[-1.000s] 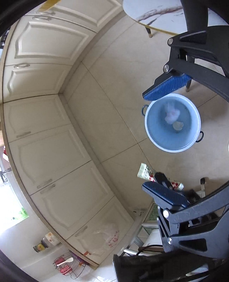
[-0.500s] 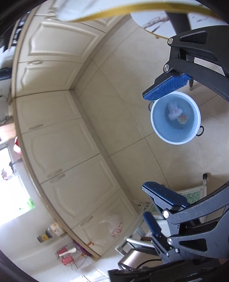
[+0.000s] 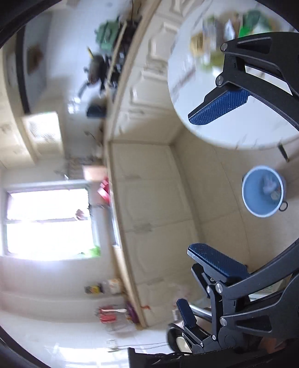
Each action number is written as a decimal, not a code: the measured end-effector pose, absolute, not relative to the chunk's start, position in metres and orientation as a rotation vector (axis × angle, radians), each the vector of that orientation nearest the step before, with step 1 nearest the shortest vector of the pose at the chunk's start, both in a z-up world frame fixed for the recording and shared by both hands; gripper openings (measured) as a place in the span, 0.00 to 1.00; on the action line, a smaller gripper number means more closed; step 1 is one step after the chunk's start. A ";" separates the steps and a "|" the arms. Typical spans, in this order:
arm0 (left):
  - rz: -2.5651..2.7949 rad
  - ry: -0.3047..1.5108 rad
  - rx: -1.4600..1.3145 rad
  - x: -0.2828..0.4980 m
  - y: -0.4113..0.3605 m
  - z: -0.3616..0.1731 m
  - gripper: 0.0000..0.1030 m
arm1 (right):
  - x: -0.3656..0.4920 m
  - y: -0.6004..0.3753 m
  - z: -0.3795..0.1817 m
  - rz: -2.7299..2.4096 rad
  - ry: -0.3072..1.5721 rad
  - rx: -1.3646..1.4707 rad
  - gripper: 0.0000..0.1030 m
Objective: Collect trash
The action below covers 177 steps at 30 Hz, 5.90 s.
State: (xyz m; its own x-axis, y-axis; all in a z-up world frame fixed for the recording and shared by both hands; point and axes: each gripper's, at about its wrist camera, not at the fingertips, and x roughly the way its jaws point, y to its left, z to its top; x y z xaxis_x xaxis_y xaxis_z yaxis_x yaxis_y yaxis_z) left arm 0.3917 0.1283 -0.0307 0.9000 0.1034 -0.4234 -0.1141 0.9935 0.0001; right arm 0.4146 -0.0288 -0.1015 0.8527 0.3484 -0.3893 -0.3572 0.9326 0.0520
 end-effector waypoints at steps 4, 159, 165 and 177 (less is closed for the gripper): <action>0.048 0.366 0.001 0.341 0.092 -0.017 0.96 | 0.365 -0.090 -0.066 0.259 0.328 0.004 1.00; -0.438 0.804 -0.189 0.453 0.092 -0.122 0.45 | 0.480 -0.140 -0.240 0.250 0.872 0.057 0.61; -0.437 0.811 -0.166 0.439 0.079 -0.122 0.43 | 0.483 -0.127 -0.256 0.241 0.899 0.051 0.54; -0.518 0.816 -0.119 0.443 0.054 -0.123 0.08 | 0.482 -0.144 -0.256 0.233 0.862 0.048 0.07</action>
